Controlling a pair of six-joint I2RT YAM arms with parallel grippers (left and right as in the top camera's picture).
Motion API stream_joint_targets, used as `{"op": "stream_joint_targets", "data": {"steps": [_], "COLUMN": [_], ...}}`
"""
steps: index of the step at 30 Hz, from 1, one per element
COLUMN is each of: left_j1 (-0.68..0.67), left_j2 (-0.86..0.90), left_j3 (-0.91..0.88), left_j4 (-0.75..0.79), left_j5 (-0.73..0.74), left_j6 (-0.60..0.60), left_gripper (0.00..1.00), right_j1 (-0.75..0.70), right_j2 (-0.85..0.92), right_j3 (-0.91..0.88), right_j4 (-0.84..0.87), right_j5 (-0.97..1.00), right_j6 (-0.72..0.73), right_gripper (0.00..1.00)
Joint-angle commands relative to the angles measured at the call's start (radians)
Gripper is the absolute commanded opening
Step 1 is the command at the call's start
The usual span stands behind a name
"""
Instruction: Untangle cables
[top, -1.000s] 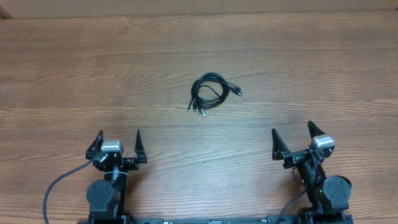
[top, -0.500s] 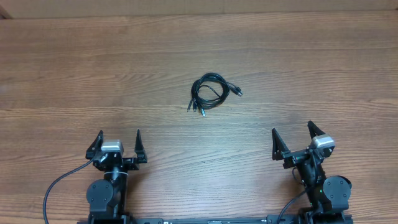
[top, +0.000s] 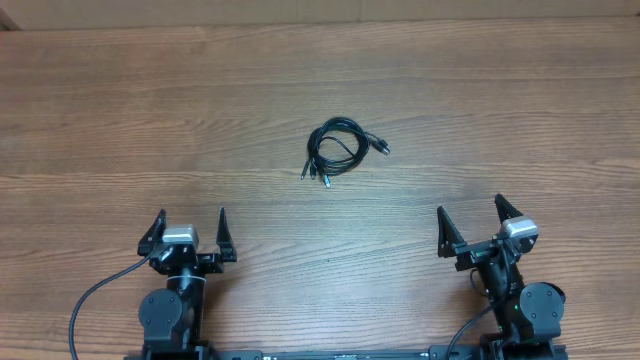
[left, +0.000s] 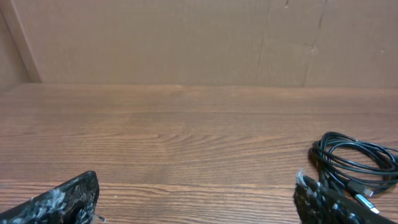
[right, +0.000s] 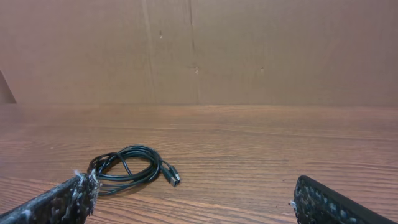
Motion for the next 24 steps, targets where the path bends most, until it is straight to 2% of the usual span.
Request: {"op": "stream_joint_targets", "data": {"steps": [1, 24], "left_j1": [-0.002, -0.002], "left_j2": [-0.011, -0.011], "left_j3": [-0.007, -0.007], "left_j4": [0.023, 0.019], "left_j5": [-0.013, -0.005], "left_j6": [0.022, 0.017], "left_gripper": [1.00, 1.00], "right_j1": [0.006, 0.006], "right_j2": [-0.010, -0.010], "right_j3": [-0.010, -0.010], "right_j4": [0.004, 0.004], "right_j5": [0.000, 0.000], "right_j6": [0.005, 0.005], "right_gripper": [1.00, 1.00]}}
